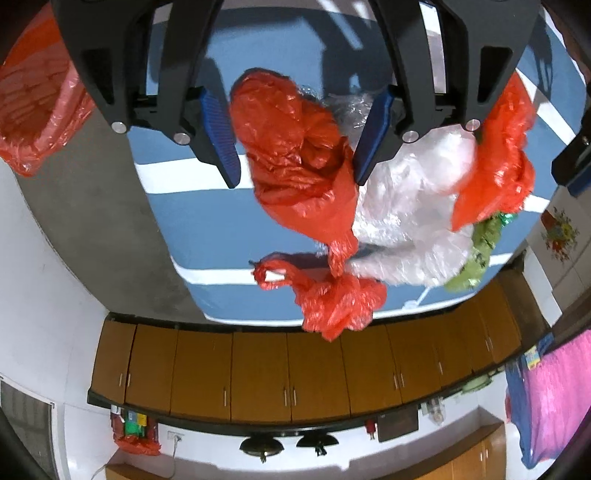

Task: Collect trash
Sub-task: 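Return to the pile and grasp red bags with the left and right tools, then carry the red bags to the basket and release them from both tools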

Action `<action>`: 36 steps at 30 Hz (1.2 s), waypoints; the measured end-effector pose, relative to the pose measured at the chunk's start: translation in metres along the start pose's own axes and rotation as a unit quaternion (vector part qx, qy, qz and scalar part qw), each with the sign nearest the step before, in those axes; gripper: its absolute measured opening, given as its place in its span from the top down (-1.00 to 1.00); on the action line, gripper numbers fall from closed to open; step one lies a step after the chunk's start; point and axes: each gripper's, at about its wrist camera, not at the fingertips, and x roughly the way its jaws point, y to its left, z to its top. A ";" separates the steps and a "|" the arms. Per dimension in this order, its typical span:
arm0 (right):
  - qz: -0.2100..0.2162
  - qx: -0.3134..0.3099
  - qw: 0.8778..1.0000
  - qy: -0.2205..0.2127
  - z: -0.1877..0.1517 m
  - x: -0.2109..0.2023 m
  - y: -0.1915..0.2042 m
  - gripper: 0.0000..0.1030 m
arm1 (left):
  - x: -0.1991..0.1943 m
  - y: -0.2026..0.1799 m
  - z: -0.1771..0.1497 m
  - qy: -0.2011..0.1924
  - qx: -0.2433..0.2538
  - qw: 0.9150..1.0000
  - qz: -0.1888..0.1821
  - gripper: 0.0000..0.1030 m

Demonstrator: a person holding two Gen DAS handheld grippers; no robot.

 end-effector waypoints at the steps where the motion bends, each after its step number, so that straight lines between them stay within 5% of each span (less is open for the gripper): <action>1: 0.000 -0.001 1.000 0.005 -0.002 0.002 0.000 -0.16 | 0.003 -0.002 0.001 0.003 0.002 1.000 -0.004 -0.56; 5: 0.002 0.007 1.000 0.010 -0.002 -0.001 -0.004 0.04 | 0.017 -0.012 0.001 0.019 0.015 1.000 -0.017 -0.55; 13: -0.002 0.032 0.999 0.006 -0.010 -0.016 -0.022 0.06 | 0.039 -0.023 0.002 0.046 0.021 0.998 -0.034 -0.53; 19: -0.008 0.037 0.999 0.008 -0.015 -0.022 -0.029 0.06 | 0.055 -0.025 -0.002 0.077 0.017 0.995 -0.055 0.11; 25: -0.006 0.046 0.999 -0.001 -0.015 -0.033 -0.032 0.06 | 0.044 -0.025 -0.001 0.062 0.019 0.997 -0.052 0.34; 36: -0.003 0.051 0.998 -0.039 -0.016 -0.082 -0.032 0.06 | -0.010 -0.018 0.014 0.011 0.010 0.999 -0.046 0.38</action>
